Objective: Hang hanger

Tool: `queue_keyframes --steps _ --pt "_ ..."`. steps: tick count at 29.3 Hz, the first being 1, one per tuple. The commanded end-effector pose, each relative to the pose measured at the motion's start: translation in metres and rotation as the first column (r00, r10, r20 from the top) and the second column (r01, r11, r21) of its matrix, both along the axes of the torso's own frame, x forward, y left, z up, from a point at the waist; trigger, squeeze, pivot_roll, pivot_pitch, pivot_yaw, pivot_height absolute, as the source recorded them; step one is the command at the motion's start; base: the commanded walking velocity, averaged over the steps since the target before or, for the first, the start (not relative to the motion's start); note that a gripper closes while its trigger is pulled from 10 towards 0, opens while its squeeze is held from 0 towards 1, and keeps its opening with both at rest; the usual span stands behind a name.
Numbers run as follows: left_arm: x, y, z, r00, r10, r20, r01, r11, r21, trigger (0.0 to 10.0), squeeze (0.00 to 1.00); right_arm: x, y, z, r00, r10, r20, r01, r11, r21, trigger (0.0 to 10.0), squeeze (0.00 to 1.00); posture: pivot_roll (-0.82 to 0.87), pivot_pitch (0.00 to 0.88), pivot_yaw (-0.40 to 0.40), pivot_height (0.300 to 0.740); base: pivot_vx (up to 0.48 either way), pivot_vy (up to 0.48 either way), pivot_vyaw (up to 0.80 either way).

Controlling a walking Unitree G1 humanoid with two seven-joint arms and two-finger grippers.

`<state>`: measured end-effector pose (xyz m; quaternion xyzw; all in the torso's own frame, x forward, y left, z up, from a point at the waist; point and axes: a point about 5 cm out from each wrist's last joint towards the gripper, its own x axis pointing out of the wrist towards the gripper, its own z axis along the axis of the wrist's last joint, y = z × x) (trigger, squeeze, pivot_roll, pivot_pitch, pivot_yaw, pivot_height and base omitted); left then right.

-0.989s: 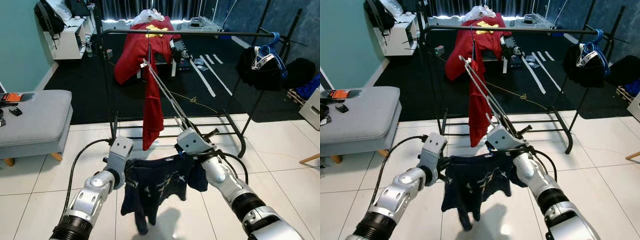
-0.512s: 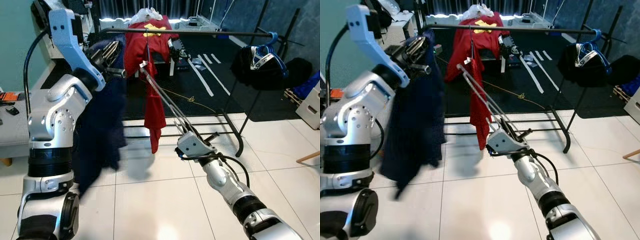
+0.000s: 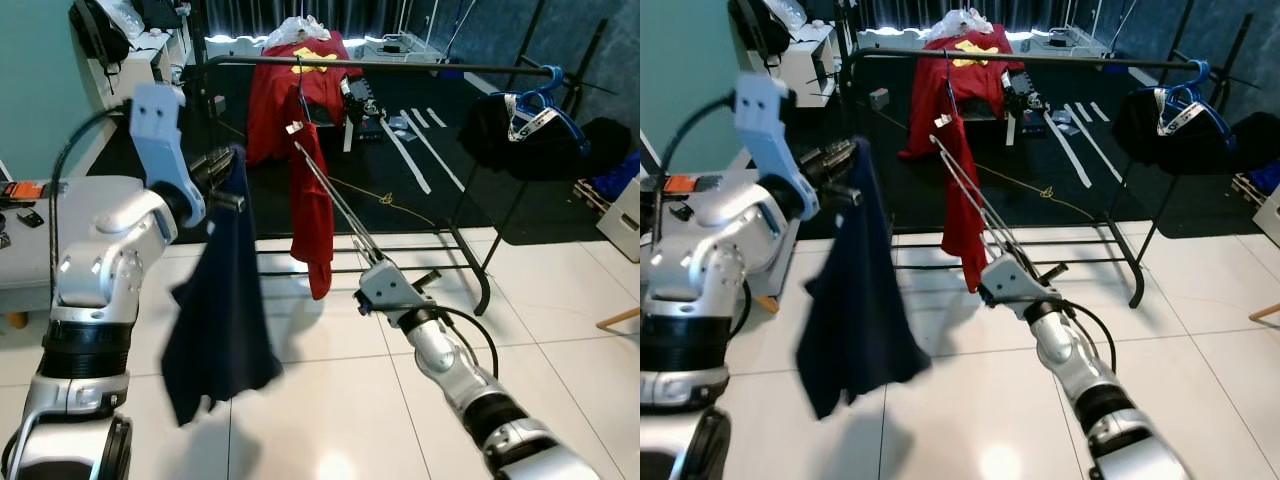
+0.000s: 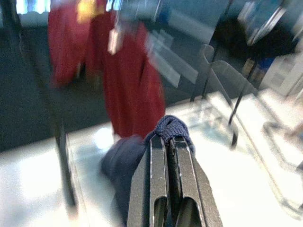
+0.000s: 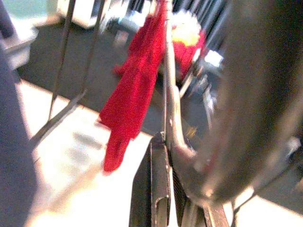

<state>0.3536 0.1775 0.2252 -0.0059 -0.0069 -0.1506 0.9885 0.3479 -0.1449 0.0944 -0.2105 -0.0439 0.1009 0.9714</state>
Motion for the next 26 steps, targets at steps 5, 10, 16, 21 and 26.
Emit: queue_keyframes --steps 5,10,16,21,26 --pt "-0.011 0.012 -0.088 0.968 0.182 -0.175 -0.170 0.982 0.080 0.0 0.00 -0.015 -0.018 -0.046 0.935 -0.105 -0.339 0.177 0.966 0.189 0.0 0.00 0.00 0.058 -0.021 0.740 0.000 0.000 0.00" --pt "-0.037 0.009 -0.142 0.945 0.237 -0.228 -0.222 0.971 0.086 0.0 0.00 -0.029 -0.032 -0.064 0.872 -0.199 -0.448 0.346 0.897 0.275 4.9 0.00 -0.01 0.056 -0.004 0.740 0.000 0.000 0.00" --pt "-0.056 -0.012 -0.163 0.927 0.167 -0.337 -0.203 0.976 -0.074 10.0 0.00 -0.036 -0.044 -0.065 0.880 -0.259 -0.397 0.361 0.909 0.208 10.0 0.00 -0.02 0.055 -0.004 0.740 0.000 0.000 0.00" --pt "-0.058 -0.031 -0.165 0.934 0.112 -0.338 -0.124 0.992 -0.016 10.0 0.00 -0.038 -0.043 -0.062 0.911 -0.242 -0.334 0.304 0.941 0.148 10.0 0.00 -0.02 0.056 -0.006 0.740 0.000 0.000 0.00" --pt "-0.057 -0.038 -0.169 0.947 0.115 -0.301 -0.111 0.993 0.033 10.0 0.00 -0.034 -0.046 -0.057 0.902 -0.250 -0.353 0.333 0.923 0.196 10.0 0.00 -0.02 0.057 -0.009 0.740 0.000 0.000 0.00"
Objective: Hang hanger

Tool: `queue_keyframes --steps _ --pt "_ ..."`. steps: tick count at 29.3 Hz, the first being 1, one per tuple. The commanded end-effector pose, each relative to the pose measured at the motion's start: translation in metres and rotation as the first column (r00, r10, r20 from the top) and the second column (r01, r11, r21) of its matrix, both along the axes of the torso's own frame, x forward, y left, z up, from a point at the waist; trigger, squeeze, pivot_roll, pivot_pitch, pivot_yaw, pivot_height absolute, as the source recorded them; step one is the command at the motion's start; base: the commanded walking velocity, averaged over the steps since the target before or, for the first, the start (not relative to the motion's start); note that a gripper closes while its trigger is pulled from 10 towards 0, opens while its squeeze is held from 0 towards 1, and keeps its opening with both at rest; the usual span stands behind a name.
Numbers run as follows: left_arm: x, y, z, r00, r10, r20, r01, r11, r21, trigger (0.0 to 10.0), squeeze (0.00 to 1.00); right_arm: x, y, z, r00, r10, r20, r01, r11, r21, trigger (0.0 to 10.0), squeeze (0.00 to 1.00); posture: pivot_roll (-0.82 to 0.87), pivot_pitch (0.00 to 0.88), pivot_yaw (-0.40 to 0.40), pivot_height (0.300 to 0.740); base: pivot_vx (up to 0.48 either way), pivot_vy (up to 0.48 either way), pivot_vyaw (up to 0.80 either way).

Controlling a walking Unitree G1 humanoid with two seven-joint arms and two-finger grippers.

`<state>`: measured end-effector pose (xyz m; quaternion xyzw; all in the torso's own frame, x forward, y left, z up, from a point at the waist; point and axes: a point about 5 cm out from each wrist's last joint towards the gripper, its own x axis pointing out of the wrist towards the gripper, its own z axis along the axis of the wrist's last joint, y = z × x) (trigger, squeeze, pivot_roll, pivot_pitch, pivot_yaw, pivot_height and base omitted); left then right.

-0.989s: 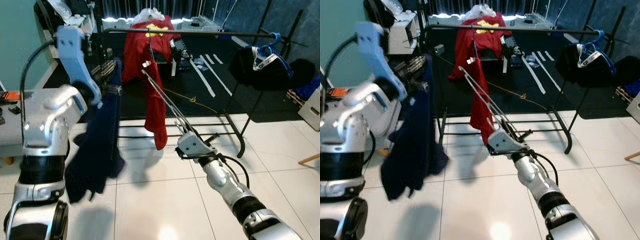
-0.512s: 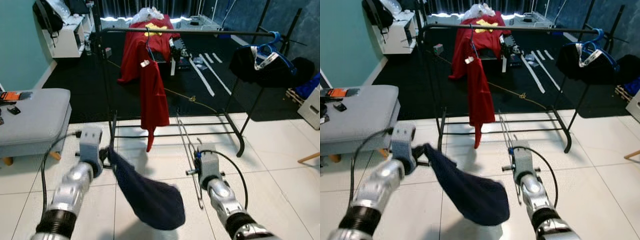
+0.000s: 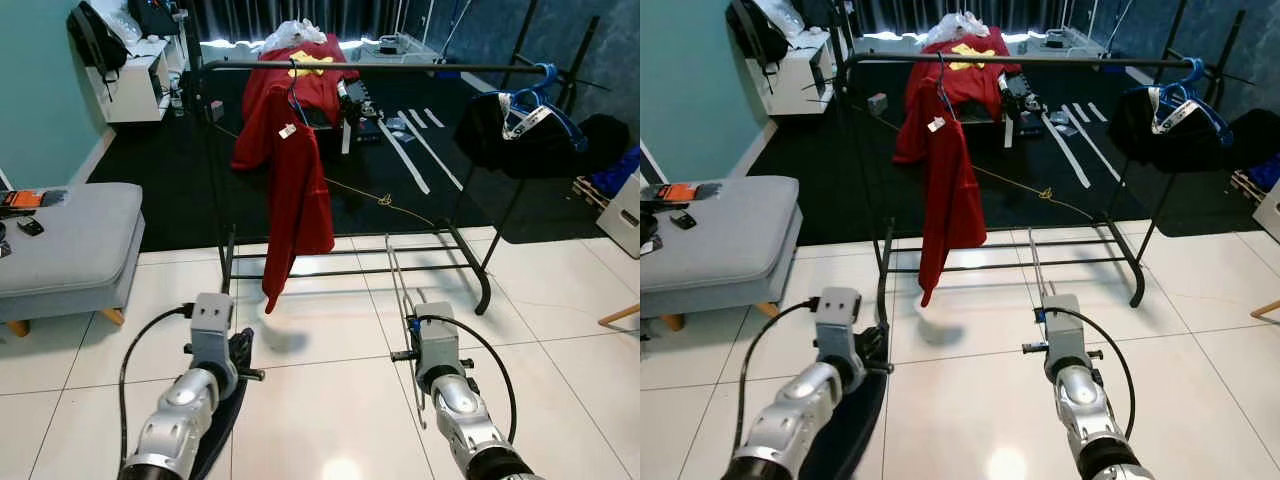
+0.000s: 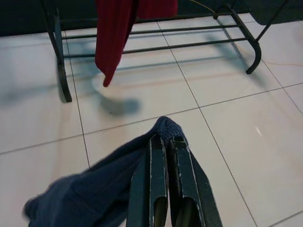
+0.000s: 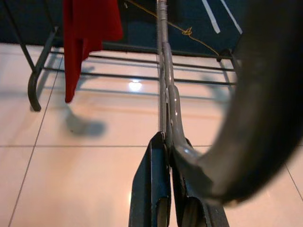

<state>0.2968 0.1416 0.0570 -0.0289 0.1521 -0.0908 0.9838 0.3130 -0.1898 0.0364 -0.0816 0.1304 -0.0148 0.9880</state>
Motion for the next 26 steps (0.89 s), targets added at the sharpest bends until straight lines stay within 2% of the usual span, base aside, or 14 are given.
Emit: queue_keyframes --steps 1,8,22,26 --pt "0.000 -0.003 -0.001 1.000 -0.002 0.015 0.002 1.000 0.014 10.0 0.00 0.001 -0.001 0.001 1.000 -0.014 -0.007 0.014 1.000 0.020 10.0 0.00 -0.02 0.057 -0.009 0.740 0.000 0.000 0.00" --pt "0.002 -0.004 0.003 0.998 -0.003 0.065 0.004 1.000 -0.009 10.0 0.00 0.006 -0.002 0.009 0.999 -0.034 0.007 0.033 0.998 0.056 10.0 0.00 -0.02 0.059 -0.009 0.740 0.000 0.000 0.00" --pt "0.003 -0.011 0.007 0.995 -0.053 0.088 0.056 0.998 -0.026 10.0 0.00 0.004 -0.004 0.011 0.999 -0.045 0.011 0.044 0.997 0.062 10.0 0.00 -0.02 0.057 -0.015 0.740 0.000 0.000 0.00" --pt "0.004 -0.013 0.007 0.994 -0.066 0.089 0.069 0.997 -0.030 10.0 0.00 0.005 -0.005 0.011 0.999 -0.047 0.003 0.046 0.997 0.059 10.0 0.00 -0.02 0.056 -0.015 0.740 0.255 0.000 0.00"
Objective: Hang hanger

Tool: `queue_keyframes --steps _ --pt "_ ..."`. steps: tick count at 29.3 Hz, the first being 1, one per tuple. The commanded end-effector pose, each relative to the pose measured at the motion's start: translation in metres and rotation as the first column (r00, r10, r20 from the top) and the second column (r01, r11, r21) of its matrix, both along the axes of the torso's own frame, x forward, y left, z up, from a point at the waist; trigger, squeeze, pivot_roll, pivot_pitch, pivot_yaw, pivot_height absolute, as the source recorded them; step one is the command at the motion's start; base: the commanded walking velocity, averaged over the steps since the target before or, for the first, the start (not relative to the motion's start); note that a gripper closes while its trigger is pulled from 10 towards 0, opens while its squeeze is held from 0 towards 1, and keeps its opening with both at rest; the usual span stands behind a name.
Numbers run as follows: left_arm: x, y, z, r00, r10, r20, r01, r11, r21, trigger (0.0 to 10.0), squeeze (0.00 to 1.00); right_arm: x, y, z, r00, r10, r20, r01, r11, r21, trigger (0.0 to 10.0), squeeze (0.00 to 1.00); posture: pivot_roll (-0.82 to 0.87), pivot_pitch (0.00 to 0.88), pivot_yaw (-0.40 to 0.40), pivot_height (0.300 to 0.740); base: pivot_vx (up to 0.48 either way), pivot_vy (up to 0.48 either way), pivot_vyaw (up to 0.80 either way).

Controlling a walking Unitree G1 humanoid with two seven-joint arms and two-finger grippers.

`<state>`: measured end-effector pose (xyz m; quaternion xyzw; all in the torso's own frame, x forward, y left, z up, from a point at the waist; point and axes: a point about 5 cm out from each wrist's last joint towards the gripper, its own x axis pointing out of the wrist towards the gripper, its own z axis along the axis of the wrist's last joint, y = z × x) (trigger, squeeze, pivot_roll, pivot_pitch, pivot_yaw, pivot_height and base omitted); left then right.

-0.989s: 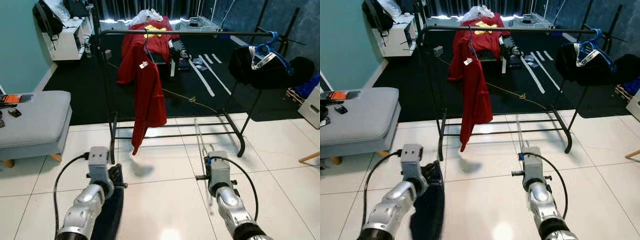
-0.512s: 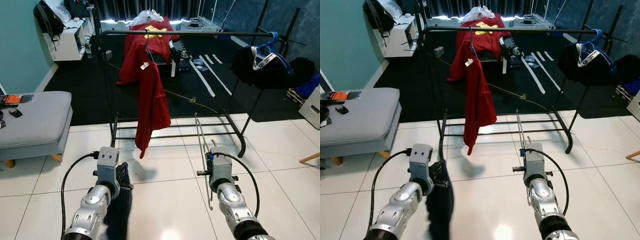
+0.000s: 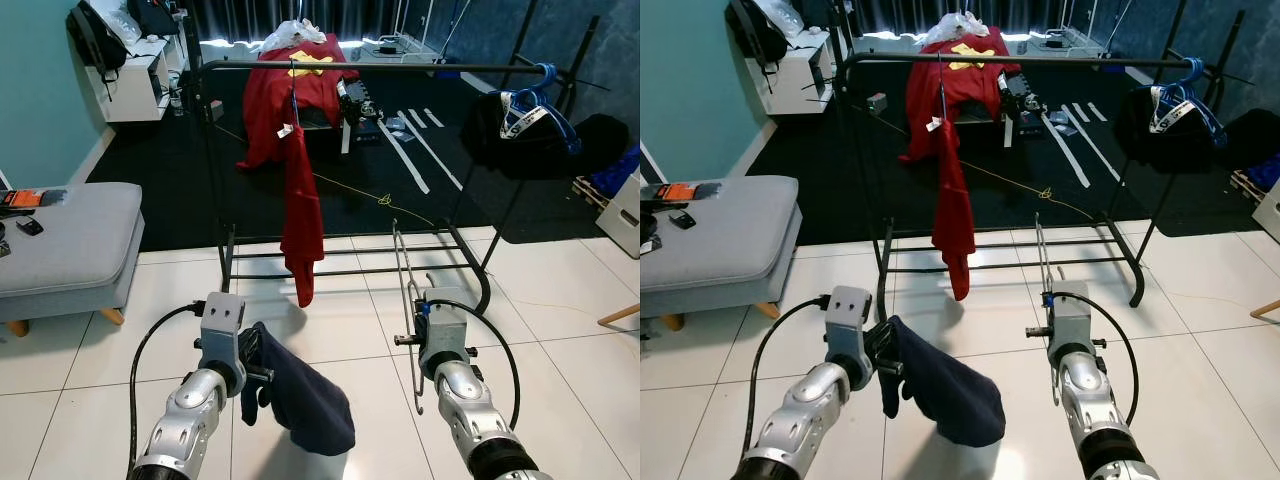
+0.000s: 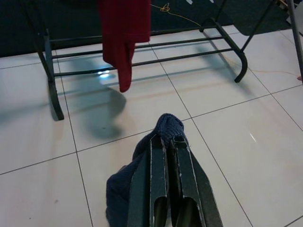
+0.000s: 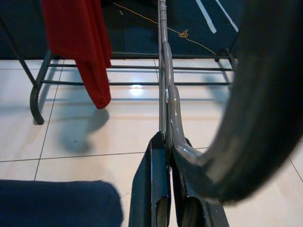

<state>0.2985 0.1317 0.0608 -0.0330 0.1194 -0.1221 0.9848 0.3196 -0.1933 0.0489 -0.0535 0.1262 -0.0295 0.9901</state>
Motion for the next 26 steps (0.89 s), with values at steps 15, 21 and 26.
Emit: queue_keyframes --steps 15,21,26 --pt "0.0027 -0.0060 0.0040 0.998 -0.045 0.031 0.045 0.999 -0.008 10.0 0.00 -0.0034 -0.0027 0.0007 1.000 -0.020 -0.003 0.020 1.000 0.004 10.0 0.00 -0.02 0.032 -0.009 0.740 0.310 0.000 0.00" --pt "0.0036 -0.0071 0.0058 0.998 -0.050 0.039 0.050 0.999 -0.008 10.0 0.00 -0.0028 -0.0043 0.0032 0.999 -0.037 0.013 0.036 0.999 0.035 10.0 0.00 -0.02 0.024 -0.011 0.740 0.330 0.000 0.00" --pt "0.0055 -0.0071 0.0077 0.998 -0.053 0.046 0.054 0.999 -0.008 10.0 0.00 -0.0010 -0.0053 0.0063 0.999 -0.040 0.032 0.038 0.998 0.048 10.0 0.00 -0.02 0.019 -0.013 0.740 0.330 0.000 -0.64"
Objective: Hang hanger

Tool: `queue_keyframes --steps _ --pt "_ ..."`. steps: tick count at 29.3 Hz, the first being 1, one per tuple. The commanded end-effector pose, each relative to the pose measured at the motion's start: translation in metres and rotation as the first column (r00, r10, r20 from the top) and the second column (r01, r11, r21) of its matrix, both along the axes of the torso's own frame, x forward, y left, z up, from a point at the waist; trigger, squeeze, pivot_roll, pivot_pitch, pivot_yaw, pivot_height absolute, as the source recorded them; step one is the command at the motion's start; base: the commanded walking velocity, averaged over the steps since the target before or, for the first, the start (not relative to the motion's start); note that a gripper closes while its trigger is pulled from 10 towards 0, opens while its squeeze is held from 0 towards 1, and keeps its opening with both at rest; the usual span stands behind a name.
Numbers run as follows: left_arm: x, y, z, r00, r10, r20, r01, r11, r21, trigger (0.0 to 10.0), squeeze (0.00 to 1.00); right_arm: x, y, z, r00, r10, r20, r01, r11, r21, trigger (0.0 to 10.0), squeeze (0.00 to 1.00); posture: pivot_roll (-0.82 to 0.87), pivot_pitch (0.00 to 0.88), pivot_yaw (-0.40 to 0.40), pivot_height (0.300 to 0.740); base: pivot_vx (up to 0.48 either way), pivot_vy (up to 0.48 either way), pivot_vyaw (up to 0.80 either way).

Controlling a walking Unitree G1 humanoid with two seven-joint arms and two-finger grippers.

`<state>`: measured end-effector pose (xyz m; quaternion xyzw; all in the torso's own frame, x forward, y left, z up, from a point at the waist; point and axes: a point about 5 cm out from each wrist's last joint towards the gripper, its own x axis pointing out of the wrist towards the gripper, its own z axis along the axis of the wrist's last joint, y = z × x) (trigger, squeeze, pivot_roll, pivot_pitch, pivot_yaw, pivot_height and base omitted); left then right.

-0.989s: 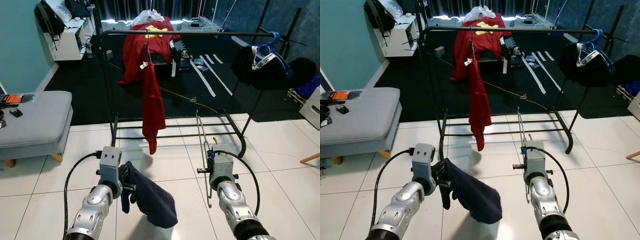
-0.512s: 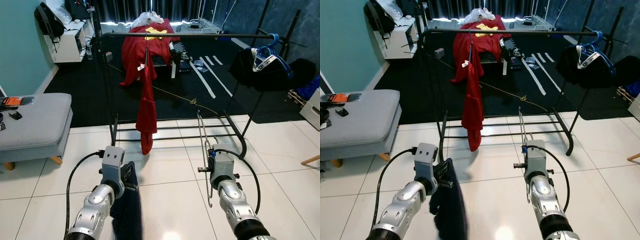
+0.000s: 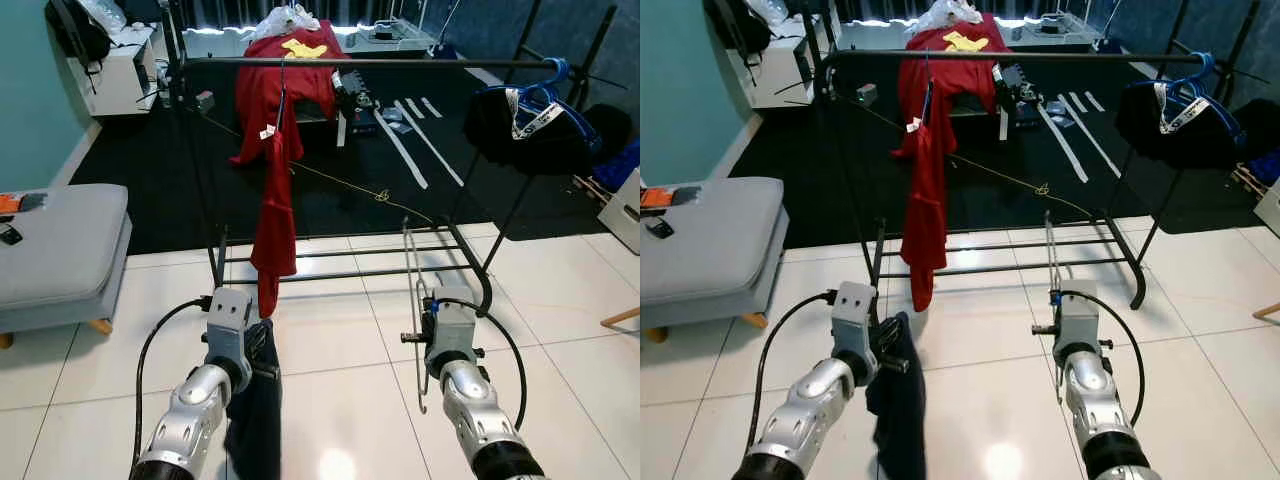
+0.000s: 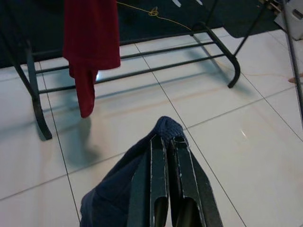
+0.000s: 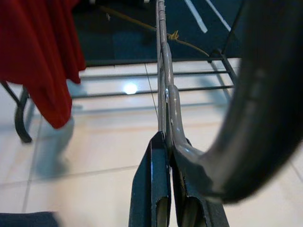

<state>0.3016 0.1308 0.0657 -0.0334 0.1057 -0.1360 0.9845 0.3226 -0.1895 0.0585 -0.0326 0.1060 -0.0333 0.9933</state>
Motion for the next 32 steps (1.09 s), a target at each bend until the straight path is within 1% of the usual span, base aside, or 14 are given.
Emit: queue_keyframes --steps 1,3,12,20,24,26,28,31,32 --pt "0.003 -0.006 0.003 0.999 -0.028 0.020 0.028 1.000 -0.002 10.0 0.00 -0.004 -0.009 -0.003 1.000 -0.028 -0.009 0.028 1.000 0.007 10.0 0.00 -0.02 0.019 -0.013 0.740 0.330 0.000 -0.80" --pt "0.003 -0.006 0.003 0.999 -0.028 0.020 0.028 1.000 -0.002 10.0 0.00 -0.004 -0.009 -0.003 1.000 -0.028 -0.009 0.028 1.000 0.007 10.0 0.00 -0.02 0.019 -0.013 0.740 0.330 0.000 -0.80" --pt "0.006 -0.005 0.004 0.999 -0.032 0.024 0.032 0.999 0.004 10.0 0.00 -0.002 -0.006 -0.001 1.000 -0.027 -0.006 0.027 1.000 -0.002 10.0 0.00 -0.02 0.010 -0.017 0.740 0.328 0.000 0.00" --pt "0.007 -0.006 0.004 0.999 -0.030 0.028 0.030 1.000 0.004 10.0 0.00 -0.002 -0.008 0.001 0.999 -0.034 0.004 0.034 0.999 -0.001 10.0 0.00 -0.02 0.012 -0.016 0.740 0.329 0.000 0.00" --pt "0.008 -0.006 0.005 0.999 -0.023 0.030 0.023 1.000 0.007 10.0 0.00 0.001 -0.013 0.006 0.999 -0.038 0.036 0.037 0.999 0.013 10.0 0.00 -0.02 0.016 -0.013 0.740 0.327 0.000 0.00" --pt "0.009 -0.006 0.006 0.999 -0.020 0.032 0.020 1.000 0.007 10.0 0.00 0.007 -0.019 0.016 0.998 -0.027 0.062 0.025 0.999 0.023 10.0 0.00 -0.02 0.019 -0.010 0.740 0.330 0.000 0.00" --pt "0.009 -0.005 0.006 0.999 -0.019 0.033 0.019 1.000 0.008 10.0 0.00 0.009 -0.022 0.020 0.998 -0.021 0.067 0.019 0.999 0.039 10.0 0.00 -0.02 0.019 -0.010 0.740 0.332 0.000 0.00" --pt "0.009 -0.005 0.006 0.999 -0.019 0.033 0.019 1.000 0.008 10.0 0.00 0.009 -0.022 0.020 0.998 -0.021 0.067 0.019 0.999 0.039 10.0 0.00 -0.02 0.019 -0.010 0.740 0.330 0.000 0.00" --pt "0.009 -0.005 0.006 0.999 -0.018 0.033 0.018 1.000 0.009 10.0 0.00 0.013 -0.026 0.024 0.998 -0.009 0.063 0.007 0.999 0.037 10.0 0.00 -0.02 0.022 -0.005 0.740 0.330 0.000 0.00"
